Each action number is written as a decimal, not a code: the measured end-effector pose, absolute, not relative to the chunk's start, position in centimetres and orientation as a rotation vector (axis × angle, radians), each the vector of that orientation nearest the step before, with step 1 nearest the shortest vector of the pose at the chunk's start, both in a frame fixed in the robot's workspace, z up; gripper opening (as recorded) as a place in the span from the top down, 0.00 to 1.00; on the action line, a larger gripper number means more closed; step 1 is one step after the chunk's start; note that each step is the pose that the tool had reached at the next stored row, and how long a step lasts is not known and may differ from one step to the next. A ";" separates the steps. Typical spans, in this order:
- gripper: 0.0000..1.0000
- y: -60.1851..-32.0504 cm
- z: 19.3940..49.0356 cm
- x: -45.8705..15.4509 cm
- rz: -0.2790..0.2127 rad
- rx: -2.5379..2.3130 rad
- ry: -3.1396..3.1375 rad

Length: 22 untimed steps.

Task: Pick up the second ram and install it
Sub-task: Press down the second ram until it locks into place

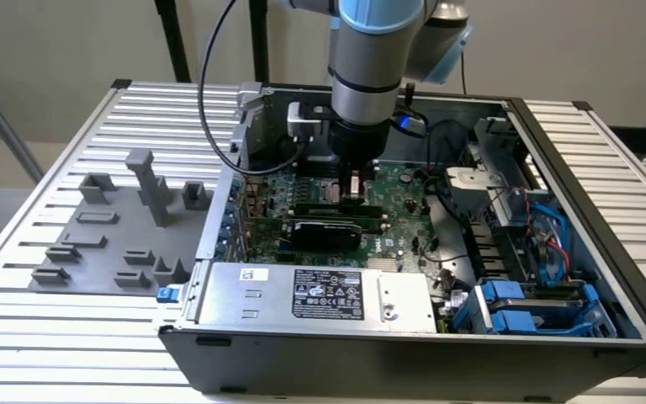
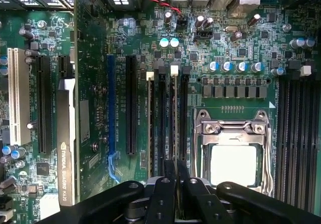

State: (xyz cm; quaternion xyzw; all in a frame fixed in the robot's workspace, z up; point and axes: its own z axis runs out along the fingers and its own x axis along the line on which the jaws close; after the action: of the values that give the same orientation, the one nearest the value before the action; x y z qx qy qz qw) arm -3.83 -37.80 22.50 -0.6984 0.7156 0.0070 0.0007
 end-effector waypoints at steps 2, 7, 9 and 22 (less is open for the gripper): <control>1.00 -37.8 22.5 -3.8 0.022 -2.193 2.247; 0.00 -37.8 22.5 -3.8 0.022 -2.193 2.247; 0.00 -37.8 22.7 -3.8 0.022 -2.193 2.247; 1.00 -37.8 24.2 -4.3 0.022 -2.193 2.247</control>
State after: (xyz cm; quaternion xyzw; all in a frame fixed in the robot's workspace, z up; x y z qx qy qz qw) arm -4.27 -37.80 24.22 -0.6985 0.7156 0.0071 0.0008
